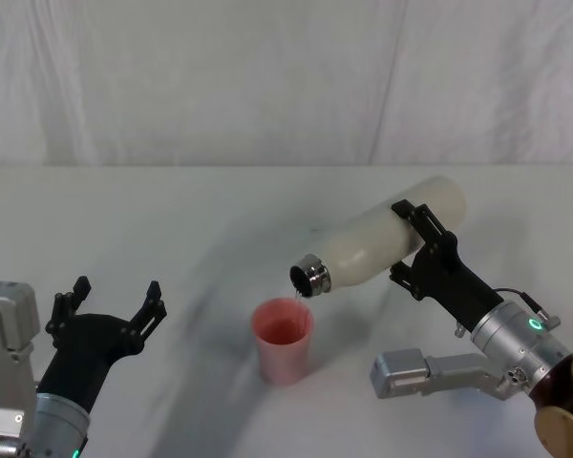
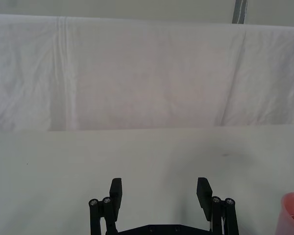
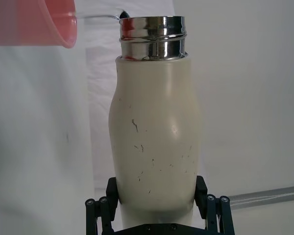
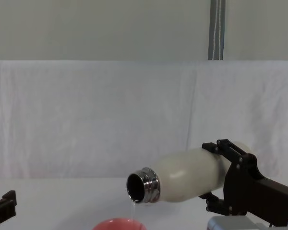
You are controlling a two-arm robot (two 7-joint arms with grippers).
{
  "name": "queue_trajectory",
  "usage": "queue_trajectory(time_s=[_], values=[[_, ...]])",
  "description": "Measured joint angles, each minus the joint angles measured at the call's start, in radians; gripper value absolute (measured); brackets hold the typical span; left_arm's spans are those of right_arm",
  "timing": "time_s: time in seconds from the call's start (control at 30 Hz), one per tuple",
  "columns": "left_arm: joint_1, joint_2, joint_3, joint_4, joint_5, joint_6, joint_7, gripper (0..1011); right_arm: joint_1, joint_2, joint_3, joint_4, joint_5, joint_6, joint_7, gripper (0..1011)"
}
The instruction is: Grasp the thermos with one hand and pour water into the cup lid.
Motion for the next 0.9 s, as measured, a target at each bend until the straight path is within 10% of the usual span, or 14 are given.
queue_trajectory(time_s=[0.9], values=[[0.000,0.000,0.000,0.000,0.000,0.000,0.000,1001,-0.003,0.003,-0.007,-0.001,-0.008,0.001,-0.006,953]])
